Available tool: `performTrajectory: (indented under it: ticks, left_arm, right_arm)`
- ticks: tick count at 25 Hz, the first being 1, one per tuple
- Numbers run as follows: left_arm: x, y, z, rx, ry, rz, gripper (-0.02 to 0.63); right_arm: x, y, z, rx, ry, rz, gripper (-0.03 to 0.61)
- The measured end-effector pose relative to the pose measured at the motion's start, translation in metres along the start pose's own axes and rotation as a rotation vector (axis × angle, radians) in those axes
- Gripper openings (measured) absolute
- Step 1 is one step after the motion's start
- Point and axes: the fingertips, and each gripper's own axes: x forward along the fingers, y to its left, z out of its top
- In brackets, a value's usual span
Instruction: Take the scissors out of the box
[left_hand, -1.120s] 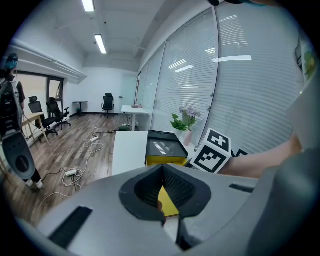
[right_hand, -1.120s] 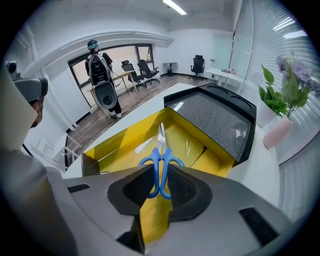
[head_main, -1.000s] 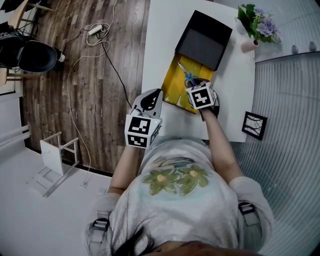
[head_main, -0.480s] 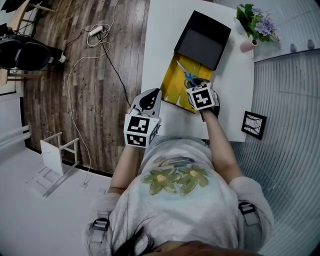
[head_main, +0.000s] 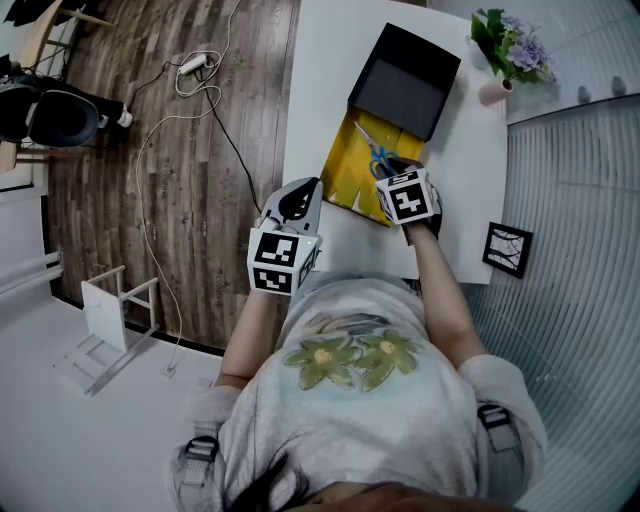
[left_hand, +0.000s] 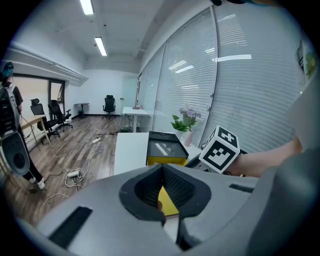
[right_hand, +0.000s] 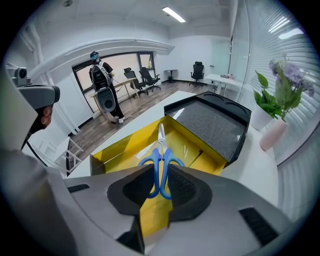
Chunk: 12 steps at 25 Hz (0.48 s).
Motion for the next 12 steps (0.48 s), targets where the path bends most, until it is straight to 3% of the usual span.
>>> performTrajectory:
  ticks: [12]
  left_arm:
    - [-0.003,-0.001,0.000,0.009,-0.004,0.003,0.006]
  right_arm:
    - [-0.014,0.000,0.006,-0.006,-0.048,-0.001,0.081]
